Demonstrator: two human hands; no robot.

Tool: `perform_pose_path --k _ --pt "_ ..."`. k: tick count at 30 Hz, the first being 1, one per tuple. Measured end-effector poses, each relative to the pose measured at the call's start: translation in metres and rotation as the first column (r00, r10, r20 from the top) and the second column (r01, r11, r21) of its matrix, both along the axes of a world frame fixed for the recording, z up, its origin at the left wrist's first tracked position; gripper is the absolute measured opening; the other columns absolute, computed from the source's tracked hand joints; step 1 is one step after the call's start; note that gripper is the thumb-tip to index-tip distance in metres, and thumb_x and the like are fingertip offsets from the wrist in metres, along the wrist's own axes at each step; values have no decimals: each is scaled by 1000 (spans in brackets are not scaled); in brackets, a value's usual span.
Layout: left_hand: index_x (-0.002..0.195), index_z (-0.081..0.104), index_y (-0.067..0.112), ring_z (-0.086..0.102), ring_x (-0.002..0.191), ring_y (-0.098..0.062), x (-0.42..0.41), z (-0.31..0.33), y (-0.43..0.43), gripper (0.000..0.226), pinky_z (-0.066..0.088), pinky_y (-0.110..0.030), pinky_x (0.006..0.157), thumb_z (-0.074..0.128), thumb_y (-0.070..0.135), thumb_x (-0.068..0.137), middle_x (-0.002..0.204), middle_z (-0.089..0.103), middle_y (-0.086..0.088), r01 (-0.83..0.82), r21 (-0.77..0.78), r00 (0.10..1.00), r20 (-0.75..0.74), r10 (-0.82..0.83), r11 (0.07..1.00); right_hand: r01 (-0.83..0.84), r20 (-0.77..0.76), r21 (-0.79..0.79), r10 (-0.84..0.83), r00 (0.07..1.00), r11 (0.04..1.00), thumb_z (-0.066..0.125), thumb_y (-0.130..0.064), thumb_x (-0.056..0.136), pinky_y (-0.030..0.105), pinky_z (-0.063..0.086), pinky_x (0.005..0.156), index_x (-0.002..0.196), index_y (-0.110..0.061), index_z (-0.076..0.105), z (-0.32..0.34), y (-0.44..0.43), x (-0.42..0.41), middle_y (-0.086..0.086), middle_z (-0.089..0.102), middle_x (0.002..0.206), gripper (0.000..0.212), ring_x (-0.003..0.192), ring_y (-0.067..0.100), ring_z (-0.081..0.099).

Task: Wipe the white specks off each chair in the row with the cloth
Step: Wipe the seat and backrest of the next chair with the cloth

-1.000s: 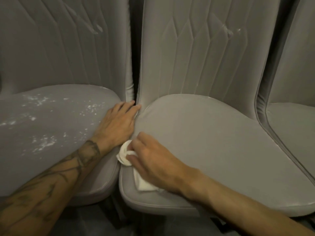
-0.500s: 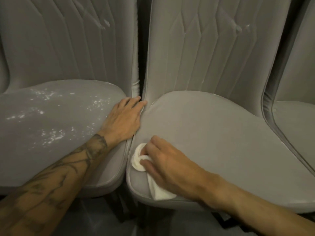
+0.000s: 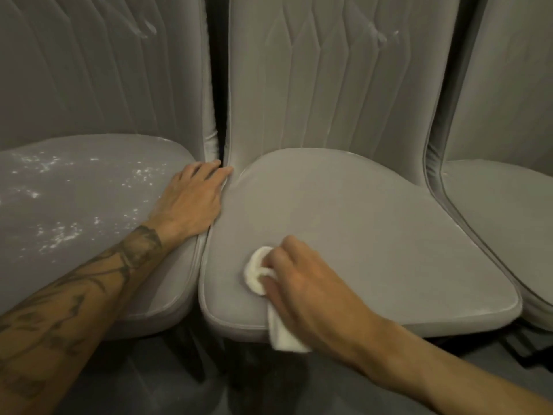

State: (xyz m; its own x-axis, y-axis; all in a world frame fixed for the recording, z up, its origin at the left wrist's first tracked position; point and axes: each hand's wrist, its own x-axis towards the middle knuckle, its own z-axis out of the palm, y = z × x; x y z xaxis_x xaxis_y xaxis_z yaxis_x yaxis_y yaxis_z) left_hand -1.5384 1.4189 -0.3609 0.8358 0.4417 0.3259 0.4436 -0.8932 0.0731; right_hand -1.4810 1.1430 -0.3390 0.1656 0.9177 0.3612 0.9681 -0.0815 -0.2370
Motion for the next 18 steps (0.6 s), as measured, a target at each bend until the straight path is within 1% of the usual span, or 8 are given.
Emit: perform_pose_path --k 2,4,8,12,13,15,16,18 --pt "153 47 18 45 134 -41 -1 0 -1 50 41 -55 110 44 18 102 158 45 -11 -2 -8 1000 0 2 1000 106 26 75 -108 994 992 56 -17 97 49 46 67 84 -11 53 0 -7 7 9 49 87 15 75 29 49" --pt "152 47 18 45 134 -42 -1 0 0 53 42 -56 110 36 23 101 157 46 -11 0 -20 1000 2 0 1000 129 43 125 -136 990 984 64 -10 88 49 46 59 78 -8 54 -1 7 -7 13 50 80 14 71 33 49" --pt "153 46 18 45 134 -41 -1 1 0 50 41 -55 111 42 20 103 158 45 -10 -5 -8 1000 -3 5 1000 49 -6 66 -49 999 997 57 -18 95 48 43 72 90 -12 51 -7 29 -36 9 48 93 10 80 28 45" --pt "153 47 18 44 135 -42 0 1 0 49 41 -56 111 45 19 104 159 45 -11 4 -19 1000 8 -4 1000 96 -43 59 -94 995 994 43 -30 103 39 40 79 92 -15 52 -5 -23 13 5 47 94 20 84 24 46" --pt "153 47 18 44 135 -42 0 1 -1 49 41 -56 111 45 19 104 158 45 -11 7 -17 1000 9 -7 1000 174 -55 61 -171 984 983 42 -32 102 38 41 80 92 -16 52 -4 -40 28 4 47 93 21 84 23 47" --pt "153 47 17 44 136 -42 0 1 -2 48 42 -57 110 45 18 105 158 45 -11 6 -21 1000 8 -6 1000 327 -48 90 -324 945 941 39 -34 101 45 46 77 93 -15 53 -4 -58 40 4 48 93 25 80 25 49" --pt "153 47 17 43 136 -42 0 1 -2 49 41 -57 110 45 18 104 158 45 -11 2 -27 1000 6 -2 1000 347 -25 124 -346 938 930 38 -34 102 47 47 73 93 -15 53 -4 -54 35 6 49 91 26 79 27 50" --pt "154 45 19 42 137 -41 0 2 -3 50 40 -57 111 44 19 104 160 43 -10 1 -32 1000 -8 -1 999 251 15 190 -258 966 949 41 -28 101 46 46 69 94 -17 49 -4 -30 11 9 50 87 15 77 30 51"
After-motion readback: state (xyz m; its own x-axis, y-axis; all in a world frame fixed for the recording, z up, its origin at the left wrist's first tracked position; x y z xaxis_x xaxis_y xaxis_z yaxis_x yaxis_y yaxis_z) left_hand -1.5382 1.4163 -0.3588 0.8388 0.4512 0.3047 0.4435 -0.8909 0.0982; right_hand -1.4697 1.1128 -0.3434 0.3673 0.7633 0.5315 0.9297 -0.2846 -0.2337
